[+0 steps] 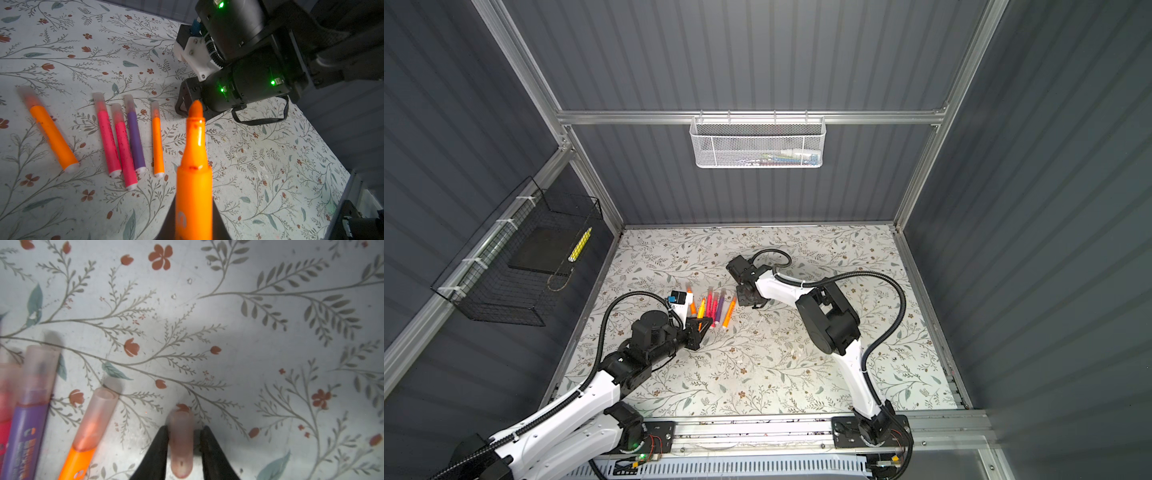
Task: Insert the pens into the pen caps
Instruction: 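Carry the pink cap with the right gripper above the marker tip in the left gripper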
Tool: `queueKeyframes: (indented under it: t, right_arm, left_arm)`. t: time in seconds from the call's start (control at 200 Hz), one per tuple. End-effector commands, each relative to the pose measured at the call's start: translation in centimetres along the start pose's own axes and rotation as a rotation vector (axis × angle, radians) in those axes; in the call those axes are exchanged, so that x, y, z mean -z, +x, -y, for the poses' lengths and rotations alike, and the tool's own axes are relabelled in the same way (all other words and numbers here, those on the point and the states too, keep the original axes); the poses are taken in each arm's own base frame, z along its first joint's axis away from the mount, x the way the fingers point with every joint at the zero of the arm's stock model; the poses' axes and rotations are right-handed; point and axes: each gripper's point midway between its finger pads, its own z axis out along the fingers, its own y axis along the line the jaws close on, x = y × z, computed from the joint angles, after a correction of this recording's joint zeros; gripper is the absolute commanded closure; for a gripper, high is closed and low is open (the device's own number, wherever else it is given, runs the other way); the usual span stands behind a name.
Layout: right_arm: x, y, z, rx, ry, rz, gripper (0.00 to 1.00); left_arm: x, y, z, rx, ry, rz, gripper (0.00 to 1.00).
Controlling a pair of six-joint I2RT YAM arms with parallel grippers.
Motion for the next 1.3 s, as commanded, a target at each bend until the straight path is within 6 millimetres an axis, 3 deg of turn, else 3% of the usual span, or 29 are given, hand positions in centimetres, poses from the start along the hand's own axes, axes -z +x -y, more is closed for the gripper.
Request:
queueKeyframes:
  t: [0.0, 0.125, 0.285, 0.45, 0.59, 0.7, 0.955, 1.13, 1.215, 1.296]
  right_arm:
    - [-1.1, 1.0, 0.3, 0.021, 0.038, -0.034, 0.69]
    - [-1.3, 1.2, 0.5, 0.022, 0.047, -0.039, 0.69]
    - [-1.5, 1.3, 0.5, 0.011, 0.045, -0.036, 0.79]
    - [0.0, 0.7, 0.3, -0.036, -0.008, 0.017, 0.84]
    - [4.1, -0.8, 0.6, -0.127, -0.106, 0.153, 0.87]
    - [9.4, -1.7, 1.2, -0.229, -0.256, 0.299, 0.88]
    - [18.6, -0.4, 4.8, -0.492, -0.600, 0.614, 0.94]
    - [22.5, 1.2, 6.0, -0.591, -0.780, 0.762, 0.95]
    - [23.4, 1.6, 6.1, -0.604, -0.828, 0.794, 0.96]
    - [23.8, 1.5, 5.5, -0.602, -0.866, 0.798, 0.96]
  left_arm:
    - [0.3, -0.5, 0.5, -0.007, 0.022, 0.014, 1.00]
    - [0.3, -0.6, 0.7, -0.005, 0.027, 0.008, 1.00]
    - [0.5, -0.7, 0.9, -0.007, 0.039, 0.015, 1.00]
    - [0.4, -0.6, 1.9, -0.022, 0.094, 0.004, 1.00]
    - [0.0, -0.3, 4.2, -0.038, 0.238, -0.005, 1.00]
    - [0.0, 0.3, 6.7, -0.058, 0.372, -0.034, 1.00]
    - [-0.5, 2.0, 11.6, -0.213, 0.464, -0.054, 1.00]
    - [-1.1, 2.0, 13.1, -0.203, 0.531, -0.033, 1.00]
    - [-2.2, 1.1, 12.1, -0.137, 0.455, 0.014, 1.00]
    - [-2.8, 0.7, 12.9, -0.098, 0.498, 0.028, 1.00]
